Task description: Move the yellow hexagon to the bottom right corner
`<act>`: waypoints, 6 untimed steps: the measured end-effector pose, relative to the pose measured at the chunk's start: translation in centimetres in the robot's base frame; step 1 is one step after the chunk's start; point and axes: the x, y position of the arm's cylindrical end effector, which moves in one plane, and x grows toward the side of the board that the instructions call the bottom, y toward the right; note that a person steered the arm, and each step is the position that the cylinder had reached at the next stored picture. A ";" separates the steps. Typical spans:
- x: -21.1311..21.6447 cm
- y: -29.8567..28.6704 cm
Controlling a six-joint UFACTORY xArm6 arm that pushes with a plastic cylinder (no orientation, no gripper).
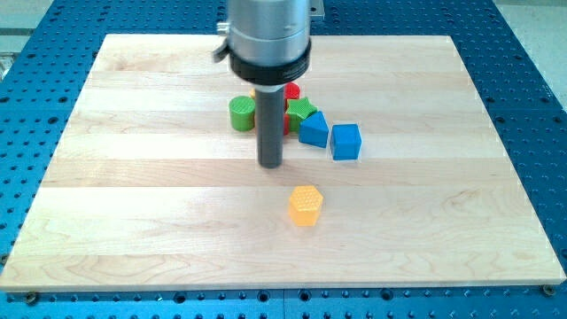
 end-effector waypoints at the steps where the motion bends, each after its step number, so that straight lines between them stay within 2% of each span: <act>1: 4.4 0.0; 3: 9.2 6.1; 4: 9.5 9.8; 5: 7.5 7.4; 6: 6.6 11.0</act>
